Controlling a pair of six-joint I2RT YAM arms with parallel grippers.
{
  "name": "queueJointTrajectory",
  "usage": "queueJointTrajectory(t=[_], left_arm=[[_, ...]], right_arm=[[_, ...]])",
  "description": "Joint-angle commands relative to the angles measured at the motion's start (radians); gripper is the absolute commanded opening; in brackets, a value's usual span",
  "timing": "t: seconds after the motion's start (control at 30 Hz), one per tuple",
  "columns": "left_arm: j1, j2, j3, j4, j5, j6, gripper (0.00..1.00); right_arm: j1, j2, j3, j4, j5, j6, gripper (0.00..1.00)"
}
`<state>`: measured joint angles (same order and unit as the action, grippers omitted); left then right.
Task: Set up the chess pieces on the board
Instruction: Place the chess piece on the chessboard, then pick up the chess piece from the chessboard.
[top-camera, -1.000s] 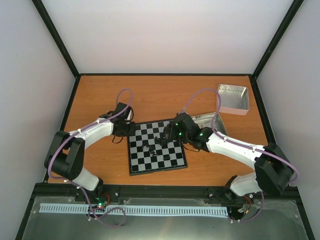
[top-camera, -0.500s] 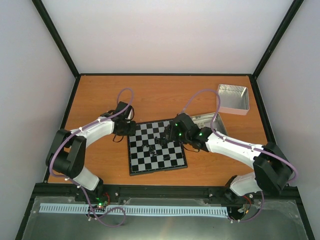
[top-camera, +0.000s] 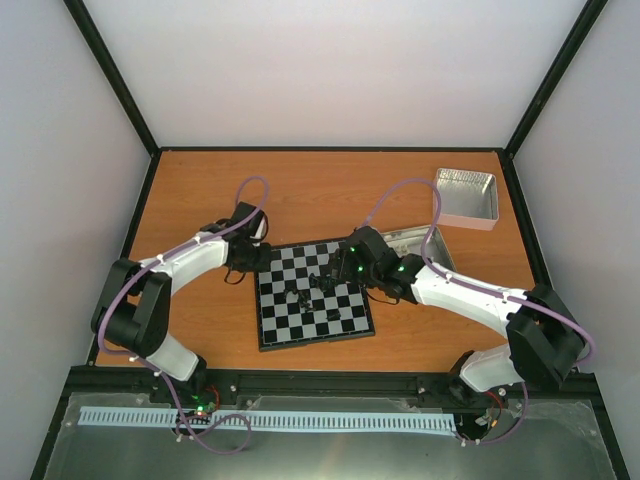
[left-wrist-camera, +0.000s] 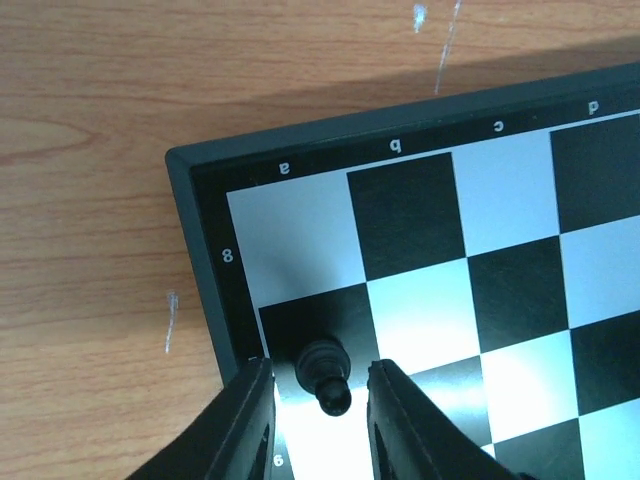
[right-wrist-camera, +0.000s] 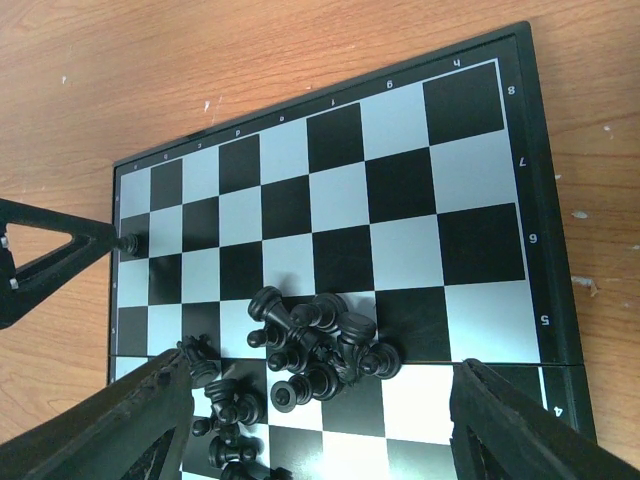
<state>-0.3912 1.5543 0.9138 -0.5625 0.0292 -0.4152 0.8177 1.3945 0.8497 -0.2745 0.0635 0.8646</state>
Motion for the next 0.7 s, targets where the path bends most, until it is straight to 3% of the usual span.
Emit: queueJointTrajectory(t=[0.0,0.2,0.4,0.53,0.67], left_arm=[[-0.011,-0.003,0.069,-0.03,-0.01,0.027,0.31],[-0.011,-0.102,0.098,-0.023,0.036,0.03,0.36],[-0.011,-0.363,-0.044,0.109,0.152,0.035,0.43],[-0.011,-0.571,-0.157,0.258,0.239,0.021,0.49],[-0.011,-0.734,-0.23,0.321,0.228,-0.013,0.52]], right_arm=[[-0.005,-0.016,-0.001,0.003,0.012,0.0,0.7],[-0.003,-0.02,0.003,-0.018,-0.035,-0.109,0.68],[0.073,-0.002,0.04,-0.243,0.004,-0.186,0.63],[0.148,0.038,0.05,-0.339,0.041,-0.087,0.61],[0.16,0.032,0.013,-0.291,0.037,0.095,0.56]])
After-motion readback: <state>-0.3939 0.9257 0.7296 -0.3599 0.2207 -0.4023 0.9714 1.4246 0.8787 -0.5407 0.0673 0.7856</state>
